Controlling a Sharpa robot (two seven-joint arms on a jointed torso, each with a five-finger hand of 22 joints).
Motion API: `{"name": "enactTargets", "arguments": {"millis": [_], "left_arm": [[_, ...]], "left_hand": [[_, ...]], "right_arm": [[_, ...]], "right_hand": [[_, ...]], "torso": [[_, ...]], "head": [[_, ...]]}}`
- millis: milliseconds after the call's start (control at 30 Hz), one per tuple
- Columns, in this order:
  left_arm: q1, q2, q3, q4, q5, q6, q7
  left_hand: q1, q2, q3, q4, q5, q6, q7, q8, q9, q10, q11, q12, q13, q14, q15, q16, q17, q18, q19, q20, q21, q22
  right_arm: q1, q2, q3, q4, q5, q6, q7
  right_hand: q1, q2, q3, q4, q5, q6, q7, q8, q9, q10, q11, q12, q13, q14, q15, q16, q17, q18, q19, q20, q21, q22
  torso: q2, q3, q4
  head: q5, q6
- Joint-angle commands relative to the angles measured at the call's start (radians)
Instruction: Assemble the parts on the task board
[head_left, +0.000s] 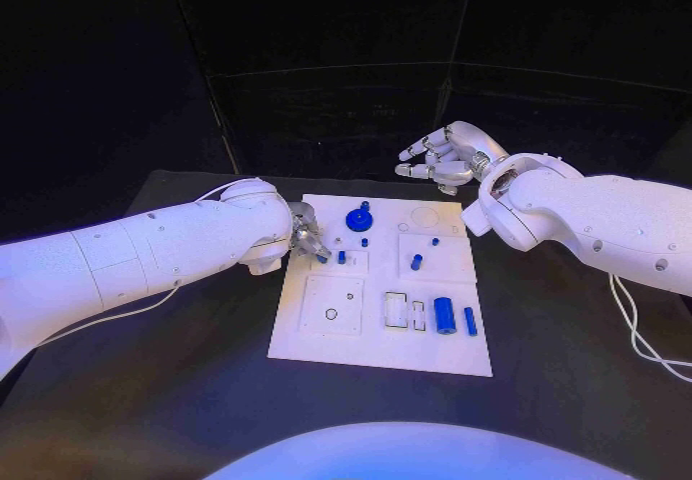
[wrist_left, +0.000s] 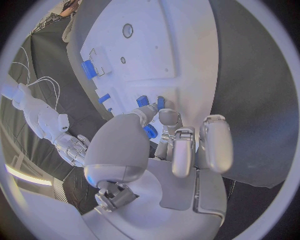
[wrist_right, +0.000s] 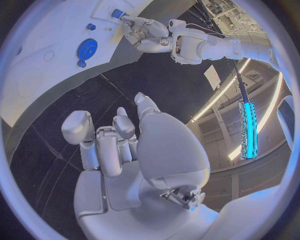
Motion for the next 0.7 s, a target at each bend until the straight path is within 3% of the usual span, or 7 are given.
{"name": "enactTargets", "arguments": {"millis": [33,700], "left_arm": [[-0.003,0.006,-0.003,-0.002,-0.001,0.039,-0.011],[-0.002,0.029,-0.002,-0.033,-0.027,0.040,-0.027]], "left_hand": [[-0.018,-0.002,0.070,-0.067,-0.003,0.022,-0.023,0.010,0.002,0.020,-0.010,0.009,0.004,0.103,-0.009,0.003,0.263,-0.011,0.023,-0.007,0.008,0.019],[-0.082,-0.017,-0.014,-0.029,-0.006,0.043,-0.037,0.028,0.007,0.042,-0.021,0.032,0.029,0.103,-0.018,0.003,0.263,-0.018,0.035,-0.015,0.034,0.050]], "right_arm": [[0.002,0.001,0.001,0.001,0.001,0.005,0.003],[0.002,0.002,0.001,0.001,0.001,0.009,0.002]], "right_hand": [[0.009,0.003,-0.002,-0.003,0.004,-0.001,-0.007,0.007,0.000,-0.004,-0.003,0.001,-0.001,0.069,-0.007,-0.006,0.107,0.005,-0.003,-0.002,-0.006,-0.001],[0.009,0.003,-0.002,-0.003,0.004,-0.001,-0.007,0.007,0.000,-0.004,-0.003,0.001,-0.001,0.069,-0.007,-0.006,0.107,0.005,-0.003,-0.002,-0.006,-0.001]], "torso": [[0.001,-0.0001,-0.0011],[0.000,-0.0004,0.0001]], "head": [[-0.001,-0.001],[-0.005,-0.006]]}}
